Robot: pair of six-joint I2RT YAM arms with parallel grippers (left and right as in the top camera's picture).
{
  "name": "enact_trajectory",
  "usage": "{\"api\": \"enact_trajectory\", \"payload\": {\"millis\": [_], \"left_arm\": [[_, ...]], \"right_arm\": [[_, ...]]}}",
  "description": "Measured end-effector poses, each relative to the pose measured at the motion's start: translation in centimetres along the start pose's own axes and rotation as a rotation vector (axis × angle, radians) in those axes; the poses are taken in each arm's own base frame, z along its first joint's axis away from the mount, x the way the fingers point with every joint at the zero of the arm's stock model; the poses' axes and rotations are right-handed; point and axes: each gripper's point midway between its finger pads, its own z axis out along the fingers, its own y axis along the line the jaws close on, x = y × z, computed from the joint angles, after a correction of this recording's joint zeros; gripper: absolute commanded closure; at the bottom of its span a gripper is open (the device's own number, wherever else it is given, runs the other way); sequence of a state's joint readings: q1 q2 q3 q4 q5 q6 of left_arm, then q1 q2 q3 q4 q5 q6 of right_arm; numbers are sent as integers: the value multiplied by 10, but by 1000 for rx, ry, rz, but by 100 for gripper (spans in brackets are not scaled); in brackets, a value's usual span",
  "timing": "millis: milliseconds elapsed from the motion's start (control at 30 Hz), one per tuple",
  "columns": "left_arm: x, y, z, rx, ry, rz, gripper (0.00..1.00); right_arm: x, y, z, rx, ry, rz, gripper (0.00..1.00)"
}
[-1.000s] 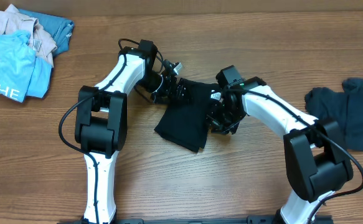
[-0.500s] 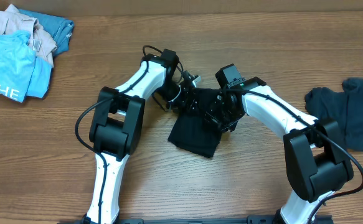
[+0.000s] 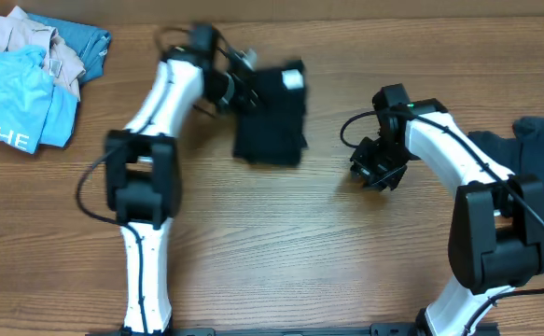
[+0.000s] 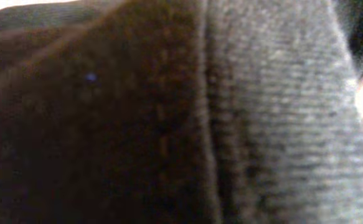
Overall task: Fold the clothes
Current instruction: 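Carry the black bundle with the left gripper onto the top-left pile, then press the bundle onto the pile with the left gripper and release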
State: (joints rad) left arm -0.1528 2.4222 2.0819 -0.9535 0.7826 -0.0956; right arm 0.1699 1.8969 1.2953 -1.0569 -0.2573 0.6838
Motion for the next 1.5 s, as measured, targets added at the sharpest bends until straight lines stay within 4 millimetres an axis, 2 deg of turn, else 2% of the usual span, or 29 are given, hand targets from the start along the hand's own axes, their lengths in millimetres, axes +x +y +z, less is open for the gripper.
{"api": "enact_trajectory", "payload": {"millis": [67, 133, 233, 300, 367, 433, 533, 600, 700, 800, 967, 1233, 1333, 1500], "left_arm": [[-35, 15, -41, -42, -122, -37, 96], [-59, 27, -77, -67, -220, -81, 96], [-81, 37, -118, -79, -322, -154, 96], [-98, 43, -156, -96, -415, -183, 96], [-111, 44, -196, -114, -504, -193, 96], [-123, 50, -250, -154, -626, -227, 96], [-118, 77, -303, -199, -729, -355, 96], [-104, 113, -336, -242, -787, -490, 96], [-81, 156, -376, -316, -859, -637, 96], [-63, 192, -421, -381, -961, -713, 96], [-55, 217, -458, -488, -1068, -735, 96], [-53, 237, -504, -634, -1232, -726, 96], [-48, 251, -509, -630, -1257, -757, 96], [-33, 300, -501, -556, -1288, -848, 91]], "right_arm": [[-1, 0, 0, 1, -3, -3, 68], [-2, 2, 0, -5, -9, -7, 68], [-6, 5, 0, -20, -25, -13, 68], [-9, 8, 0, -32, -37, -19, 68], [-9, 8, 0, -32, -38, -18, 69], [-9, 8, 0, -31, -37, -18, 68], [-9, 8, 0, -32, -38, -19, 68], [-9, 8, 0, -31, -37, -18, 68], [-9, 8, 0, -31, -37, -18, 68], [-9, 8, 0, -31, -36, -18, 68], [-4, 3, 0, -12, -17, -21, 69], [6, -6, 0, 25, 23, -21, 69], [8, -7, 0, 28, 31, -20, 69], [11, -10, -1, 40, 46, -18, 70]]}}
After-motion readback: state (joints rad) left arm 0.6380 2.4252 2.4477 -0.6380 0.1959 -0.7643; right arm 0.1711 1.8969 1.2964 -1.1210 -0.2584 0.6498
